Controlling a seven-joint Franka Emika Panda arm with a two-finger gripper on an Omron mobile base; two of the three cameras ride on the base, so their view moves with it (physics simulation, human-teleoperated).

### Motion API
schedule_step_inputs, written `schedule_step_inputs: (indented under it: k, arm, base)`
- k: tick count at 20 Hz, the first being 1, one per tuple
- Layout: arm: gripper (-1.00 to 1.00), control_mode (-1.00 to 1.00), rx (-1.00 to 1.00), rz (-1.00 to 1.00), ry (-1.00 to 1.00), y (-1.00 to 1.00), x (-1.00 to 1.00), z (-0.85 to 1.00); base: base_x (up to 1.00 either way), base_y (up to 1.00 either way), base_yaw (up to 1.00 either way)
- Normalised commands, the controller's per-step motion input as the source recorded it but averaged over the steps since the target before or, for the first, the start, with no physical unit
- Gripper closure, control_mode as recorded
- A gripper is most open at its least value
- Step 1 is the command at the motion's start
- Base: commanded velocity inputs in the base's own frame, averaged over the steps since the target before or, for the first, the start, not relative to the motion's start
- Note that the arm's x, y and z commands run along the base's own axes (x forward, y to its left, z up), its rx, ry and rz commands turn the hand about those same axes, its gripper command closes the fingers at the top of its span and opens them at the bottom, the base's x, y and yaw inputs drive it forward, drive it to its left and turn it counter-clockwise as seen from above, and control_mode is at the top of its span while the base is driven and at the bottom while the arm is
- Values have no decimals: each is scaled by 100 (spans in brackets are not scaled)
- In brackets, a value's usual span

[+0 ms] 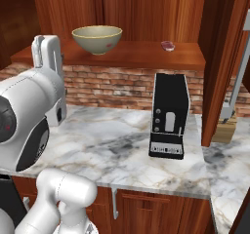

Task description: Pick the mug and place it in the sink. Pick the bowl and place it in the open cabinet and then close the cabinet.

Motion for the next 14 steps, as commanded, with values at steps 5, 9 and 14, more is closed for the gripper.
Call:
schedule_step_inputs:
  k: [5,9,14]
  arm:
    - [-100,-100,0,0,1,-8,-2,-15]
    - [-100,-100,0,0,0,-3,-15,-2]
    - [-100,-100,1,0,0,-37,-28,0]
  base:
    - [0,0,0]
    - [0,0,0]
    - [0,0,0]
